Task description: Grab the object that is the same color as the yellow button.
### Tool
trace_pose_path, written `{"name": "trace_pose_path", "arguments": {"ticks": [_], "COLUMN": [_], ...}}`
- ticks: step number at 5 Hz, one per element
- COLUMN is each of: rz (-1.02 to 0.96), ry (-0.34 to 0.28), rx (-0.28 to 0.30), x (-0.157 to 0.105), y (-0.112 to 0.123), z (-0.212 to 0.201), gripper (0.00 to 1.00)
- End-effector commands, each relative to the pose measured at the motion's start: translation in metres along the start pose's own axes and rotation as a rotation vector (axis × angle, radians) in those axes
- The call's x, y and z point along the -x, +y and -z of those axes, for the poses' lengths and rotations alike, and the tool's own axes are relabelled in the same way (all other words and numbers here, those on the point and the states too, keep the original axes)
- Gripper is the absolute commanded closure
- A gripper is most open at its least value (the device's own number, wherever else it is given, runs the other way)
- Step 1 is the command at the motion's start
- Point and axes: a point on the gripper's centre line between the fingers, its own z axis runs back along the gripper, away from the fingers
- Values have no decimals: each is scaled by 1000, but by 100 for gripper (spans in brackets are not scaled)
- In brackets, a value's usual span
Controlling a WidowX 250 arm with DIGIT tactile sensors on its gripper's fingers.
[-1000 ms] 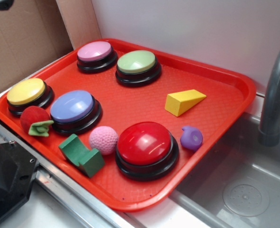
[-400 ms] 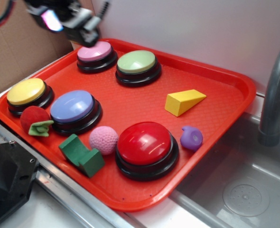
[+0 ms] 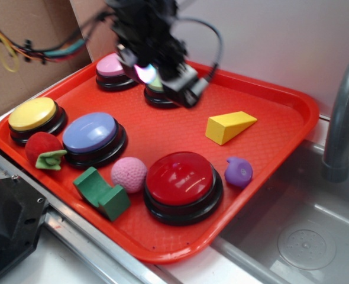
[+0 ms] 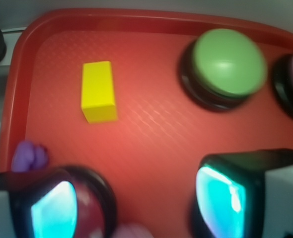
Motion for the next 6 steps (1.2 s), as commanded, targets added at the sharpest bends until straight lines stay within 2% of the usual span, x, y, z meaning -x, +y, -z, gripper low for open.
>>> {"name": "trace_pose_path", "arguments": {"ticks": [1,3,4,5,6], "rz": [6,27,18,11,25], "ry": [-43,3,26,34,154], "rx": [-19,-65,-77,-80,-171], "x": [-39,-40,-42,-41,-45], "y": [-23,-28,-25,-22,-13], "z": [46,75,76,71,55], "gripper": [0,0,92,100,100]}}
